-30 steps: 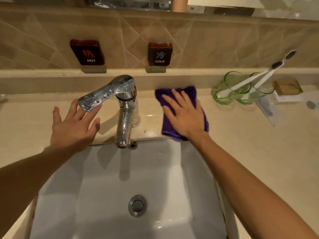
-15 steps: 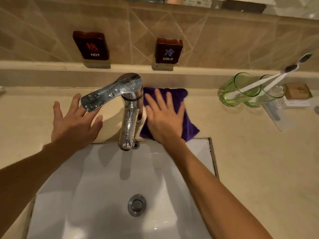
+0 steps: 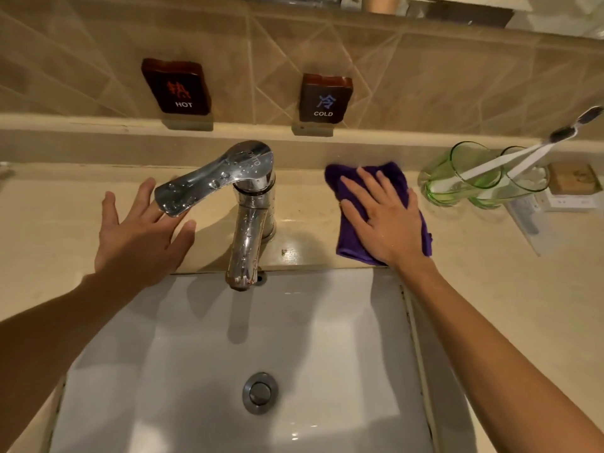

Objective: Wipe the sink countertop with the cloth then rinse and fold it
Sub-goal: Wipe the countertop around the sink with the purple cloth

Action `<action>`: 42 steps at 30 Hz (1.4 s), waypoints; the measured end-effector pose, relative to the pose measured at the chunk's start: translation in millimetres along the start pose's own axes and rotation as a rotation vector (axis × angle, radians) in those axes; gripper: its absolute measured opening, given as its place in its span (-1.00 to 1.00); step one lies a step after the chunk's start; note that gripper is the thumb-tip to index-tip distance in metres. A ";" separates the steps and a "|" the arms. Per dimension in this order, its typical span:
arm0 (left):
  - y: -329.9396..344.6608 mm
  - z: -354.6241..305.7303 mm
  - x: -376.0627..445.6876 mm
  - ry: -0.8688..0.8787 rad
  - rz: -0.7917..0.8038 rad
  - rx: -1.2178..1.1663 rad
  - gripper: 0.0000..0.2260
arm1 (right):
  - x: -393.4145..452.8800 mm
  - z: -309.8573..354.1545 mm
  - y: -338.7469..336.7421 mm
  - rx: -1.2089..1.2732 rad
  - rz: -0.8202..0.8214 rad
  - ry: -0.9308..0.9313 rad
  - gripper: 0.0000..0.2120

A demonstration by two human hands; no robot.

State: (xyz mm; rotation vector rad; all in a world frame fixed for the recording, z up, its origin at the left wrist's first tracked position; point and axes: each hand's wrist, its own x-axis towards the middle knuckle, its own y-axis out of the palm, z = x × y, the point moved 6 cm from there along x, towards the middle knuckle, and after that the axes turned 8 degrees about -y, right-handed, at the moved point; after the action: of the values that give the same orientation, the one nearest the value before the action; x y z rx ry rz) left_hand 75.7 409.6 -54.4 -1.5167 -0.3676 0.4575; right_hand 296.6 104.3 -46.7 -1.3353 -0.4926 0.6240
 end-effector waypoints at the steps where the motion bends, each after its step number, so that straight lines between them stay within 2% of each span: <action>1: -0.6 -1.0 0.0 0.009 -0.012 0.006 -0.49 | -0.9 -1.1 0.2 0.006 -0.005 0.022 -0.49; 4: -5.9 -3.8 -1.0 0.027 -0.075 -0.006 -0.53 | -7.6 3.3 1.9 0.013 -0.040 0.135 -0.51; 8: -7.5 -3.6 -2.9 0.023 -0.104 -0.059 -0.55 | -20.1 31.5 9.3 0.053 -0.150 0.453 -0.54; 10: -5.6 -3.4 -2.1 0.027 -0.112 -0.060 -0.53 | -20.3 50.6 15.1 0.100 -0.137 0.511 -0.54; 12: -5.0 -2.3 -1.5 0.027 -0.137 -0.061 -0.52 | -14.1 72.4 18.8 0.111 -0.087 0.442 -0.54; 16: -5.4 -1.8 -3.6 0.058 -0.271 -0.043 -0.53 | -6.0 110.4 21.7 0.085 -0.006 0.077 -0.55; 19: -7.1 -4.2 -4.7 0.077 -0.348 -0.025 -0.55 | -3.6 104.9 21.7 0.069 0.062 -0.120 -0.55; 21: -6.4 -5.9 -4.4 0.074 -0.300 -0.006 -0.52 | 1.1 89.8 18.2 0.079 0.076 -0.190 -0.54; 24: -0.5 3.5 2.8 -0.036 -0.035 -0.062 -0.43 | 9.8 62.9 11.8 0.068 0.062 -0.213 -0.52; 27: 11.1 9.8 7.4 -0.078 0.082 -0.102 -0.39 | 7.3 36.1 5.8 0.034 0.045 -0.211 -0.52; 33: 24.3 19.0 11.6 0.005 0.103 -0.199 -0.50 | -23.5 -16.0 -1.5 -0.018 0.036 -0.186 -0.49; 42: 17.9 15.7 8.4 -0.051 0.077 -0.169 -0.46 | -133.8 -67.0 -6.8 -0.045 0.018 -0.033 -0.51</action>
State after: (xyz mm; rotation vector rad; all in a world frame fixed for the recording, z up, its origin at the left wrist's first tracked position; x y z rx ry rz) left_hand 74.0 427.4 -72.3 -1.6898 -0.3964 0.5375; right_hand 242.0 -35.2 -48.7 -1.3747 -0.5241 0.6538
